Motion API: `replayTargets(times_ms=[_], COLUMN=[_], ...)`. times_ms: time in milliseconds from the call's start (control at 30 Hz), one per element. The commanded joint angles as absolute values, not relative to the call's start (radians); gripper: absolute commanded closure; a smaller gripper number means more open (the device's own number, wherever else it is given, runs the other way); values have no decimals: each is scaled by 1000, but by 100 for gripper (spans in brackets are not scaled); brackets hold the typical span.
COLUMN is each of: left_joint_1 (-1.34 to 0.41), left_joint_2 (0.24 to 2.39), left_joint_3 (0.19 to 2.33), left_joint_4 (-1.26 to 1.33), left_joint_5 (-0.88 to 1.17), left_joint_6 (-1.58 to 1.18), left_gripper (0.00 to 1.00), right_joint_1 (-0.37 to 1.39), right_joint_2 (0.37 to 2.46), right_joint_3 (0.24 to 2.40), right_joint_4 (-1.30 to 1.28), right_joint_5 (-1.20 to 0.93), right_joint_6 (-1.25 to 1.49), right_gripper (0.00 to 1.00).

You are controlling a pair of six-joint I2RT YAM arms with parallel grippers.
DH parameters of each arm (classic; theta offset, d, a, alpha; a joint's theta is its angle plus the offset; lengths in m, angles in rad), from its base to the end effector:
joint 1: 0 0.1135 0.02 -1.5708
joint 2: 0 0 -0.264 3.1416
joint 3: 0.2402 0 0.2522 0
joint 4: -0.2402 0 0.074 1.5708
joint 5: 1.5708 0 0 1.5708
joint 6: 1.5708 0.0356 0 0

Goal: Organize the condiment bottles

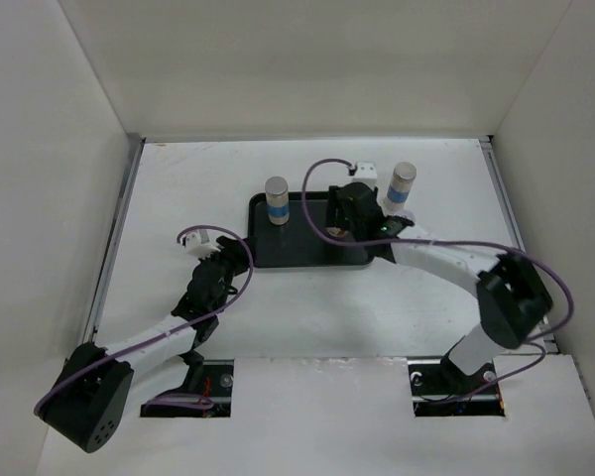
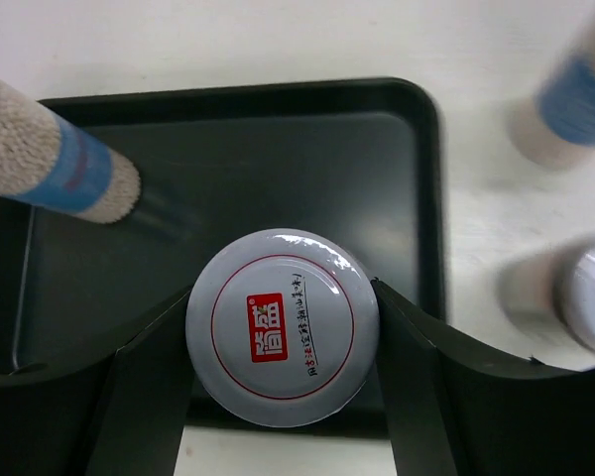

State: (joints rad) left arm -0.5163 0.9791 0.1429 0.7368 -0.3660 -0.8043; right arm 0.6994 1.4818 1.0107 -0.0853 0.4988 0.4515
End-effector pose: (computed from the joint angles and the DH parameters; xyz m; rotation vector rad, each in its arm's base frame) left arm 0.1699 -0.0818 0.1804 -0.5218 1.6292 -0.6902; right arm 0.2646 0.2003 0.2631 0.0343 2.0576 0.1808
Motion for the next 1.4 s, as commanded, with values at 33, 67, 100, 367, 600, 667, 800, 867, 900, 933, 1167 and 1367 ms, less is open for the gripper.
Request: replayTargets(times_ms=[33, 67, 100, 367, 600, 667, 800, 867, 900, 933, 1167, 1367], left_joint_1=[-505, -505, -505, -505, -505, -510, -507, -507, -507, -505, -504, -501], left_joint_2=[968, 966, 966, 971, 980, 974, 974, 963, 962, 966, 979, 1006], left_joint_3=[121, 121, 121, 123, 127, 129, 129, 130, 130, 132, 132, 130], left_joint_4=[805, 805, 805, 805, 807, 807, 808, 808, 808, 810, 811, 816], left_joint_5=[-368, -368, -370, -365, -357, -357, -356, -353, -354, -354, -354, -354], left_joint_6=[-819, -818, -813, -813, -818, -813, -818, -812, -811, -810, -818, -825], left_gripper=[59, 60, 60, 61, 61, 61, 61, 61, 61, 61, 59, 57], right_joint_1=[711, 714, 716, 719, 725, 725, 696, 650, 622, 595, 433, 387], right_joint_2=[1699, 1751, 1794, 2000, 1832, 1713, 1461, 1357, 1317, 1286, 1299, 1440], right_joint_3=[1248, 1296, 1336, 1505, 1376, 1263, 993, 876, 833, 800, 756, 824], right_joint_4=[130, 124, 126, 133, 152, 152, 134, 104, 83, 59, -45, 32], right_joint_5=[442, 445, 446, 462, 532, 551, 627, 675, 693, 699, 574, 480], right_joint_6=[385, 374, 367, 387, 377, 365, 365, 376, 385, 397, 446, 437], right_gripper=[52, 52, 52, 35, 7, 7, 7, 5, 3, 0, 0, 0])
